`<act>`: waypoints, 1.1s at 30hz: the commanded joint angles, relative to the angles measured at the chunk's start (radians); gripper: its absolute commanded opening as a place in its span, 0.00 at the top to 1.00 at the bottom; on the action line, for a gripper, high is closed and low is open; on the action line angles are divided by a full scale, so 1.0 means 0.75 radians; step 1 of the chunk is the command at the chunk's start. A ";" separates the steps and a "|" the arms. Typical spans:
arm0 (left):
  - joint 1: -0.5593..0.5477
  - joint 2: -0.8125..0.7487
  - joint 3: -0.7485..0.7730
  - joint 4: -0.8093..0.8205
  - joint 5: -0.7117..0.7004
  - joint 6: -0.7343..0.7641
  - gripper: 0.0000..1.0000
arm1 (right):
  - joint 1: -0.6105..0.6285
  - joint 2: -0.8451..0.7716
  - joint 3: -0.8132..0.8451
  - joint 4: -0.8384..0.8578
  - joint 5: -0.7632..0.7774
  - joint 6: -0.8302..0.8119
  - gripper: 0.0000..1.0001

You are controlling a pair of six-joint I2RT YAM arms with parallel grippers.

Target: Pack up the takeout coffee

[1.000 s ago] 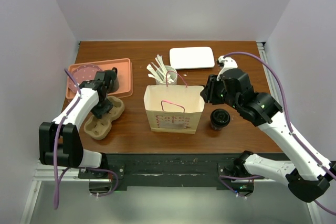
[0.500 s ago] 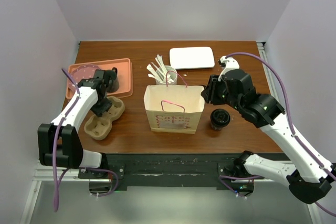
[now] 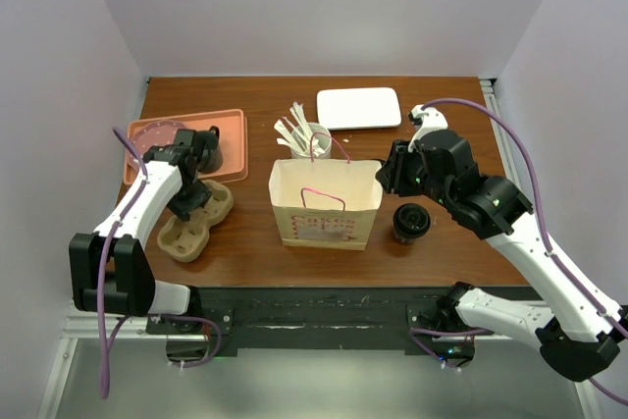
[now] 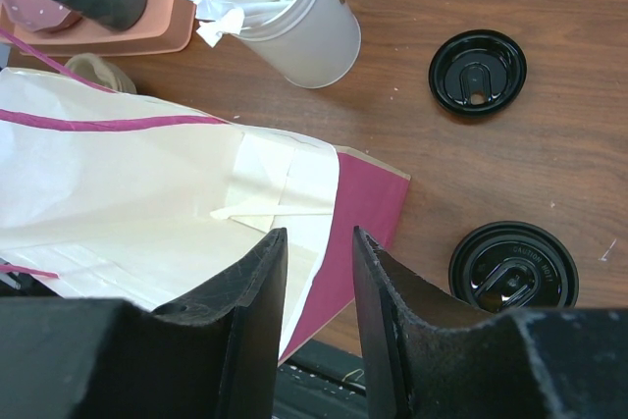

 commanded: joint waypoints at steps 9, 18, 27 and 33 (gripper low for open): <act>0.001 -0.001 -0.038 0.073 0.016 -0.016 0.47 | 0.007 -0.036 -0.011 0.000 -0.001 -0.007 0.63; 0.003 0.020 -0.069 0.107 -0.006 -0.004 0.46 | 0.005 -0.044 -0.017 0.000 0.009 -0.005 0.63; 0.003 0.036 -0.079 0.109 -0.027 -0.010 0.49 | 0.005 -0.042 -0.019 0.002 0.003 0.003 0.63; 0.003 0.030 -0.073 0.103 -0.041 -0.008 0.57 | 0.003 -0.042 -0.017 0.006 0.003 0.005 0.63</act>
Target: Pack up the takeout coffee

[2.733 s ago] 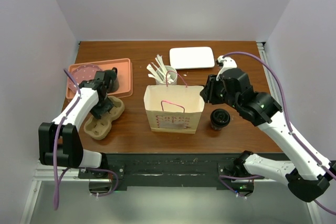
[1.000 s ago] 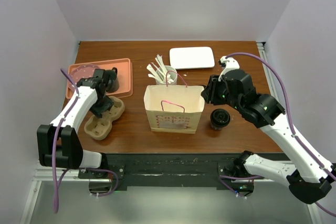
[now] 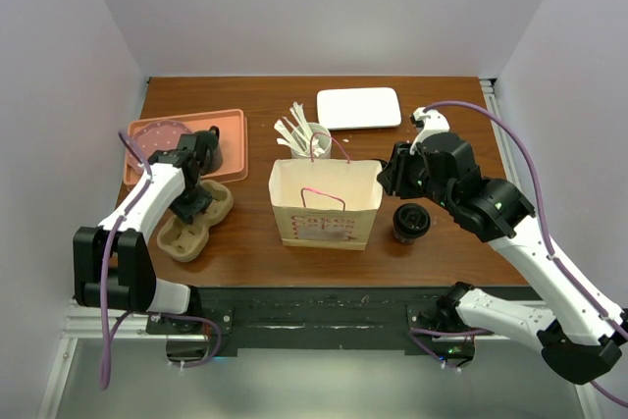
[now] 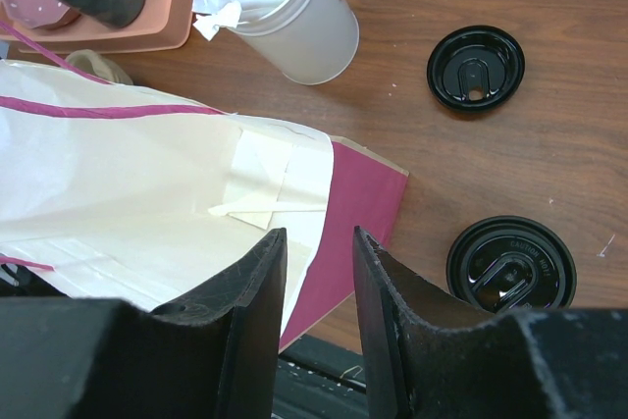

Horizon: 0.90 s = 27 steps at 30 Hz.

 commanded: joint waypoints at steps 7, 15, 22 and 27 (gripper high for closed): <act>0.004 -0.021 0.049 -0.011 -0.074 -0.015 0.64 | 0.005 -0.016 -0.003 0.017 0.001 0.020 0.63; 0.004 -0.041 0.117 -0.079 -0.087 -0.031 0.62 | 0.005 -0.016 -0.011 0.021 0.001 0.028 0.63; 0.004 -0.046 0.135 -0.120 -0.089 -0.029 0.64 | 0.005 -0.014 -0.007 0.025 0.003 0.034 0.63; 0.004 -0.082 0.215 -0.179 -0.115 -0.027 0.65 | 0.007 -0.014 -0.007 0.025 0.001 0.039 0.63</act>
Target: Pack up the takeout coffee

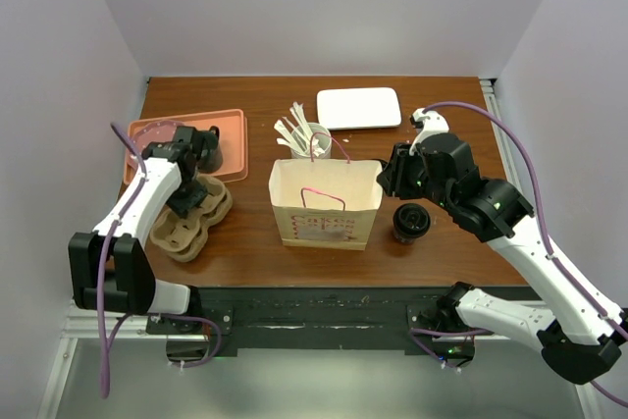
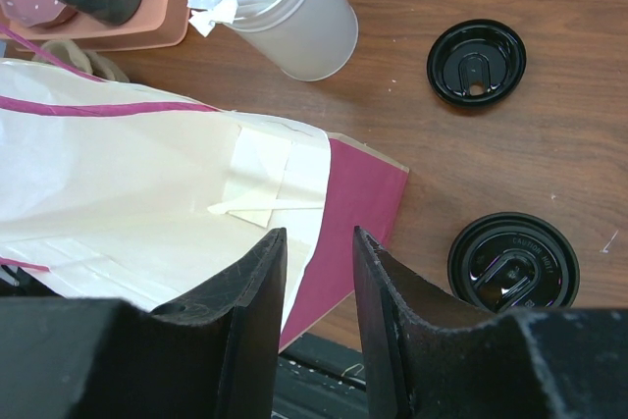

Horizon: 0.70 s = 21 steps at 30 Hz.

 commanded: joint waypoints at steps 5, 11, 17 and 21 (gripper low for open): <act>-0.021 -0.105 0.232 -0.071 -0.003 0.078 0.65 | 0.003 -0.018 0.007 0.008 0.001 0.022 0.63; -0.082 -0.097 0.479 -0.202 0.022 0.107 0.67 | 0.005 -0.012 0.036 -0.016 0.007 -0.004 0.63; -0.148 -0.091 0.808 -0.255 0.181 0.197 0.72 | 0.003 -0.016 0.062 -0.029 0.011 -0.006 0.63; -0.186 -0.052 1.019 -0.286 0.377 0.279 0.73 | 0.005 -0.024 0.074 -0.031 0.022 -0.004 0.63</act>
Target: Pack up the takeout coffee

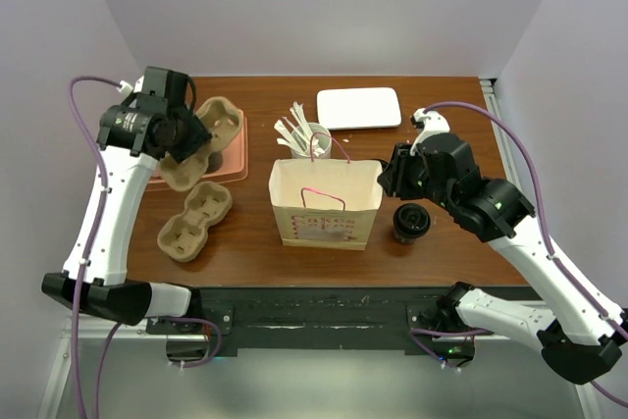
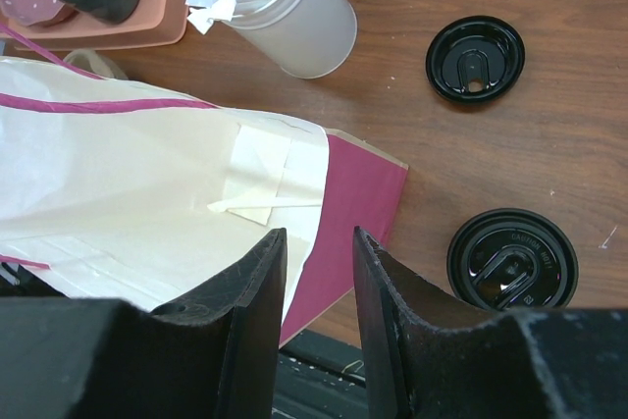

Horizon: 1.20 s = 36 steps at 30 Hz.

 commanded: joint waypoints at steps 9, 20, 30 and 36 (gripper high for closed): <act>-0.147 -0.046 0.356 0.102 0.699 0.031 0.75 | 0.005 -0.030 0.087 -0.028 0.012 -0.011 0.62; -0.201 -0.098 0.395 0.383 1.006 -0.022 0.76 | 0.005 -0.042 0.099 -0.048 0.023 -0.003 0.63; -0.447 -0.159 0.187 0.567 1.004 -0.083 0.75 | 0.007 -0.036 0.101 -0.032 0.061 0.012 0.62; -0.577 -0.137 0.111 0.561 0.896 -0.055 0.76 | 0.005 -0.057 0.095 -0.036 0.090 0.034 0.62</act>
